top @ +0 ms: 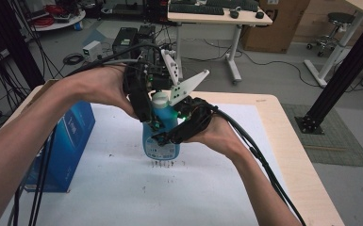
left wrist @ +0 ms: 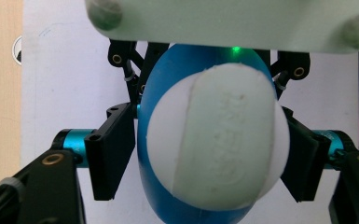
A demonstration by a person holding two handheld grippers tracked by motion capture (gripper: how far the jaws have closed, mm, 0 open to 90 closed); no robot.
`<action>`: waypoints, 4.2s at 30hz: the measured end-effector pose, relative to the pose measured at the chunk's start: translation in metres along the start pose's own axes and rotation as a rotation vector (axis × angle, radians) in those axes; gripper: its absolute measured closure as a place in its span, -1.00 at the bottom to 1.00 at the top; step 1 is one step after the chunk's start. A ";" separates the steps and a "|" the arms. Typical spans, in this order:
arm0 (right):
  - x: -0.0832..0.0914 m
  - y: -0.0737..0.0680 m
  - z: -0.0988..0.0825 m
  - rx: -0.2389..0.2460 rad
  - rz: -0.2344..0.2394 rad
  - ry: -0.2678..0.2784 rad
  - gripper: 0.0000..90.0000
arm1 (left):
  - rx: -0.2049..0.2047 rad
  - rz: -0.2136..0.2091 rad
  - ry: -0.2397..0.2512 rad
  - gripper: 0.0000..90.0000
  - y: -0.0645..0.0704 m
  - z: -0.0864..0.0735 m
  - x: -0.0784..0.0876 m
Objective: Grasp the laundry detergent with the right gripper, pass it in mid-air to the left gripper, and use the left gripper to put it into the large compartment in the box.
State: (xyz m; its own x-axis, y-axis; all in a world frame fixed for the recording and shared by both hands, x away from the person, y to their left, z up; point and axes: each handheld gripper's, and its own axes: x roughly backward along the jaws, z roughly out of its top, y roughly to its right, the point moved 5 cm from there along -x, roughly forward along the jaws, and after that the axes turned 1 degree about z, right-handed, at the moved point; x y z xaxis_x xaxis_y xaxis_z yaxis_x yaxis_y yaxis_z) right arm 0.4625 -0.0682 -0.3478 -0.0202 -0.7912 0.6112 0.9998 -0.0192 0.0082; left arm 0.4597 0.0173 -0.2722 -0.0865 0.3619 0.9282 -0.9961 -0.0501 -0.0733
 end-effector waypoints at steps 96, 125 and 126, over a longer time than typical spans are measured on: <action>0.117 -0.021 -0.098 -0.224 -0.313 -0.336 -0.71 | 0.458 0.251 -0.051 -0.15 -0.010 -0.067 0.142; 0.118 -0.017 -0.120 -0.266 -0.337 -0.524 -0.71 | 0.801 0.361 -0.146 -0.15 0.005 -0.169 0.195; 0.117 -0.017 -0.120 -0.267 -0.337 -0.525 -0.71 | 0.808 0.360 -0.147 -0.15 0.005 -0.171 0.194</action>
State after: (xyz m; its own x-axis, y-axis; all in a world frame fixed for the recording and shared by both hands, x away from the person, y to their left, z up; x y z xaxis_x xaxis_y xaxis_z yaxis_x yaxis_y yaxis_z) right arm 0.4427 -0.2338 -0.3711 -0.2581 -0.3150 0.9133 0.9023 -0.4166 0.1113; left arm 0.4343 0.2463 -0.1548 -0.3323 0.0775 0.9400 -0.5864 -0.7976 -0.1416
